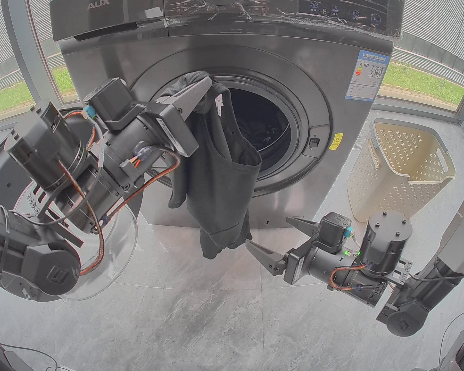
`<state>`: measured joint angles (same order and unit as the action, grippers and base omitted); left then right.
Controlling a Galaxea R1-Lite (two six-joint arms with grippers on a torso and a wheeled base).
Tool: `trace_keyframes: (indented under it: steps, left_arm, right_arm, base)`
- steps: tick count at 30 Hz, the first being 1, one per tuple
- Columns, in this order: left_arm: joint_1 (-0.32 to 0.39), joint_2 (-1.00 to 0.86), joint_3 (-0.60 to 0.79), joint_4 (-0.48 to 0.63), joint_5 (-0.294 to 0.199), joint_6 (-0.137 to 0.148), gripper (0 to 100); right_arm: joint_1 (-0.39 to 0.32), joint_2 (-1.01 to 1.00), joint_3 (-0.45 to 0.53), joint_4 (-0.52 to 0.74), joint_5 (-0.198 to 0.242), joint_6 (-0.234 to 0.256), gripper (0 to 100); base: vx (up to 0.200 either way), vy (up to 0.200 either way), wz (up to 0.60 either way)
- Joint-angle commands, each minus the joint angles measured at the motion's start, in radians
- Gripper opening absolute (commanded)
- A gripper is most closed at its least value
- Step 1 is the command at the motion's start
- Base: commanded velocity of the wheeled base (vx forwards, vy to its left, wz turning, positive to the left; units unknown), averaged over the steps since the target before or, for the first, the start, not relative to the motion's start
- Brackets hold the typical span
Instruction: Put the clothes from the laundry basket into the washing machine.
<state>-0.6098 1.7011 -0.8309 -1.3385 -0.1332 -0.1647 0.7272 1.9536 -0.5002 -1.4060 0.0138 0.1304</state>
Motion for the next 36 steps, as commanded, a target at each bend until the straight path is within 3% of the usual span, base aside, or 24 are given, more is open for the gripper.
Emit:
trace_keyframes:
  steps: [1, 14, 30, 31, 36]
  left_arm:
    - [-0.021, -0.008, -0.004, 0.001, -0.005, 0.001, 0]
    - [-0.051, -0.034, 0.015, -0.007, -0.014, 0.001, 0]
    - [-0.099, -0.060, 0.042, -0.008, -0.013, -0.003, 0]
    - [-0.091, -0.060, 0.042, -0.008, -0.011, -0.003, 0]
    - [-0.056, -0.055, 0.056, -0.005, -0.003, -0.001, 0]
  right_arm:
    - [-0.012, 0.080, -0.060, -0.001, 0.005, -0.002, 100]
    - [-0.068, 0.289, -0.417, 0.013, 0.028, -0.022, 100]
    - [-0.069, 0.444, -0.653, 0.001, 0.046, -0.023, 100]
    - [-0.069, 0.444, -0.655, -0.001, 0.046, -0.023, 0]
    - [-0.080, 0.426, -0.635, 0.001, 0.044, -0.023, 0]
  base:
    - [0.000, 0.000, 0.00]
    - [0.000, 0.000, 0.00]
    - [0.000, 0.000, 0.00]
    - [0.000, 0.000, 0.00]
    - [0.000, 0.000, 0.00]
